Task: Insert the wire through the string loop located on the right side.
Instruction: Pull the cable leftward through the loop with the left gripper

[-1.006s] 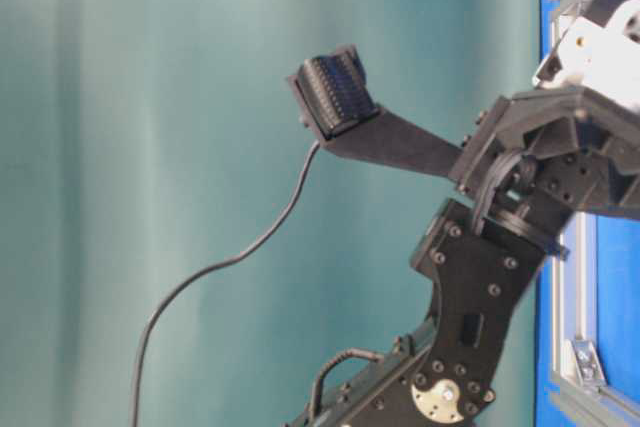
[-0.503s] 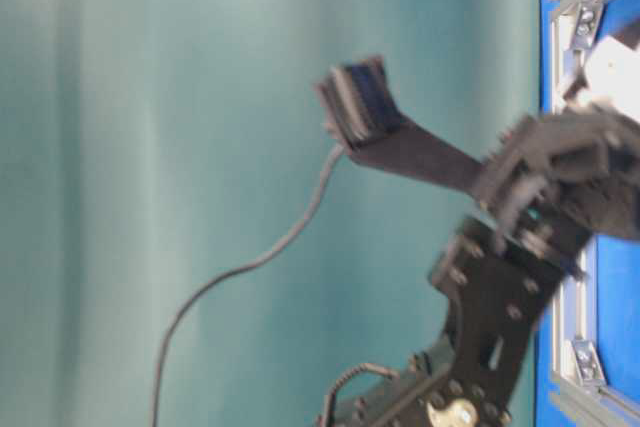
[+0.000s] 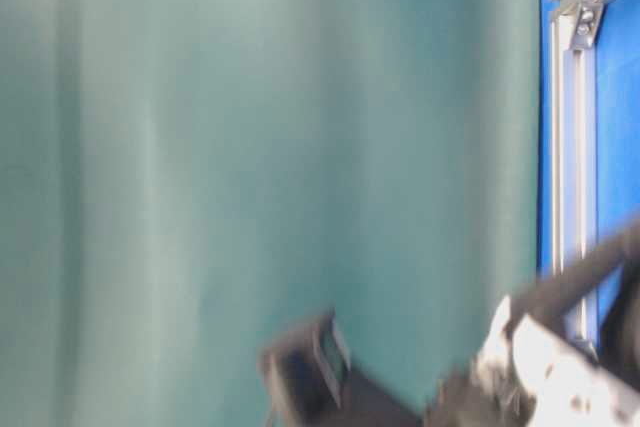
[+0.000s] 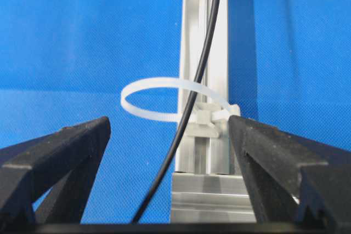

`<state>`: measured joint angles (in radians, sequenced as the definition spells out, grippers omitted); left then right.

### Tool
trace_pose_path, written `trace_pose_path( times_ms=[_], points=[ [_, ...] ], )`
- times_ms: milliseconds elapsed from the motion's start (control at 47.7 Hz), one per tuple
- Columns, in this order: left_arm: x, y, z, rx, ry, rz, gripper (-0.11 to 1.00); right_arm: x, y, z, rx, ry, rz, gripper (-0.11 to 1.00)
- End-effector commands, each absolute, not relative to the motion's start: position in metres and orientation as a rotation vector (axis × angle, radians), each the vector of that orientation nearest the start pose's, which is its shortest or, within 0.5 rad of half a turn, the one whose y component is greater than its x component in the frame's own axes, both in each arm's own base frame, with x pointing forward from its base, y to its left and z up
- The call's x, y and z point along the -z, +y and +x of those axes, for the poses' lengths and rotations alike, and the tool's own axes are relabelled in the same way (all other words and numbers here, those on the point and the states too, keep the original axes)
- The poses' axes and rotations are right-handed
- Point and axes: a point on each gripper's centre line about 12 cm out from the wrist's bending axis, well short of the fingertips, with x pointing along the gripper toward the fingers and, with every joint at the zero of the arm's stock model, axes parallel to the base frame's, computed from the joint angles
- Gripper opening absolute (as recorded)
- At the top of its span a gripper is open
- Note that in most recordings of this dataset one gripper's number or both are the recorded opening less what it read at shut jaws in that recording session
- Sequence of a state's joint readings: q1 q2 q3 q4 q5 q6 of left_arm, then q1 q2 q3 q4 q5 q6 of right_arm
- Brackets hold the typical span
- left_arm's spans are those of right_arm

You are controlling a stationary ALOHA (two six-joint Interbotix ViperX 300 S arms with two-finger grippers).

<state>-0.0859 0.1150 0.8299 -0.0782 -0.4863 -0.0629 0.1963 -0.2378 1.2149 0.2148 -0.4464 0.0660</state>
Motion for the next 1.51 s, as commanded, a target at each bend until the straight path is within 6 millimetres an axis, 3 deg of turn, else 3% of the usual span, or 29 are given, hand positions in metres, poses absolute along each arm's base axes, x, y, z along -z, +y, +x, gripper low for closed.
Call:
trace_pose_path(
  times_ms=[0,335,545,1194,1257,1425,1488],
  points=[
    [-0.134,-0.027,0.352,0.023,0.436,-0.101,0.08,-0.132,0.041,0.258,-0.039,0.511,0.177,0.94],
    [-0.126,-0.020,0.267,0.021,0.499,-0.102,0.08,-0.132,0.041,0.258,-0.039,0.509,0.177,0.94],
    [-0.120,-0.016,0.234,0.014,0.529,-0.103,0.08,-0.132,0.041,0.258,-0.039,0.509,0.179,0.94],
    [-0.118,-0.022,0.240,0.037,0.574,-0.087,0.10,-0.132,0.041,0.258,-0.038,0.517,0.183,0.94],
    [-0.118,-0.022,0.240,0.033,0.574,-0.098,0.21,-0.132,0.041,0.259,-0.038,0.515,0.183,0.94],
    [-0.117,-0.023,0.238,0.040,0.593,-0.087,0.73,-0.132,0.041,0.258,-0.038,0.522,0.183,0.94],
    [-0.116,-0.022,0.238,0.037,0.597,-0.088,0.86,-0.131,0.041,0.258,-0.039,0.528,0.183,0.94]
  ],
)
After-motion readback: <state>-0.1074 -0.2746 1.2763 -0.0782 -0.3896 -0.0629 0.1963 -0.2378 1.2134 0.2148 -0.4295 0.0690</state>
